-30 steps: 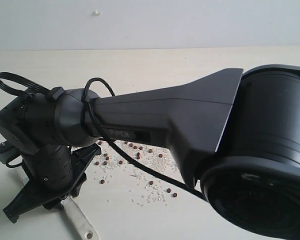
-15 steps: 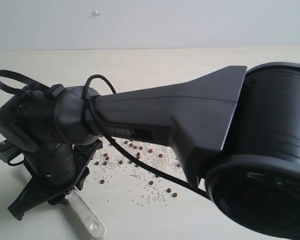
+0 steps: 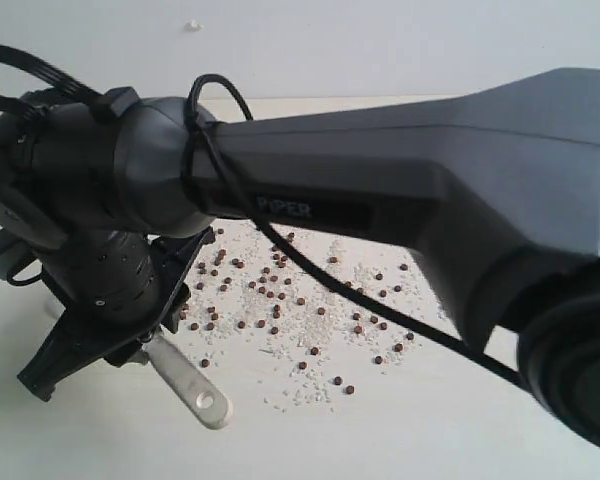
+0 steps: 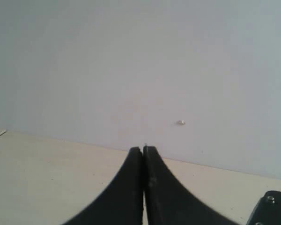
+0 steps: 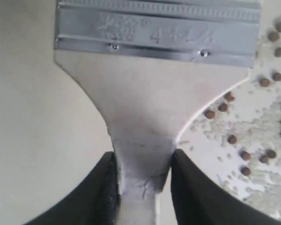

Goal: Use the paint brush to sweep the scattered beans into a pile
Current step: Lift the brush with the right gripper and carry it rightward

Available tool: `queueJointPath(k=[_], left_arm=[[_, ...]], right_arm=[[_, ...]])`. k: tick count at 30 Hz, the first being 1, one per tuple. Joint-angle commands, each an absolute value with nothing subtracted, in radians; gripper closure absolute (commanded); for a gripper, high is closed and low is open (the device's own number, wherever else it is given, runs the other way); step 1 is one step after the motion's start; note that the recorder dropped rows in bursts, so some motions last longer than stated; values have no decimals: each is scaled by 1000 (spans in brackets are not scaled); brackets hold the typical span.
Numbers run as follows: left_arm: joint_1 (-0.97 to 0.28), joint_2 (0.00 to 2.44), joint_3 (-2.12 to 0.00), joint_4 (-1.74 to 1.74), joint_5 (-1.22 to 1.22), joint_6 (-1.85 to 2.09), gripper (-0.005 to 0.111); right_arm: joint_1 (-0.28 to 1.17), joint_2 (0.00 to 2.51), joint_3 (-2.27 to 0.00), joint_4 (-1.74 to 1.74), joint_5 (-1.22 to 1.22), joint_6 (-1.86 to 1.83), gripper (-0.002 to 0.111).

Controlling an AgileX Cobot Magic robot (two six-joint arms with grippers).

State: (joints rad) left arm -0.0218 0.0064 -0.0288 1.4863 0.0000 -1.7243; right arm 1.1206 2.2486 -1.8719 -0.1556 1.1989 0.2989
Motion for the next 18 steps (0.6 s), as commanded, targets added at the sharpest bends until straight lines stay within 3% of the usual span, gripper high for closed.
queueJointPath(k=[1, 9, 18], left_arm=[[-20, 0, -27, 1487, 0, -1728, 107], [-20, 0, -27, 1487, 0, -1728, 107], [-20, 0, -27, 1487, 0, -1728, 107]], right_arm=[[1119, 2167, -1834, -185, 1221, 274, 108], [1055, 1949, -1595, -182, 1166, 238, 108], [862, 1550, -1211, -158, 1119, 130, 108]])
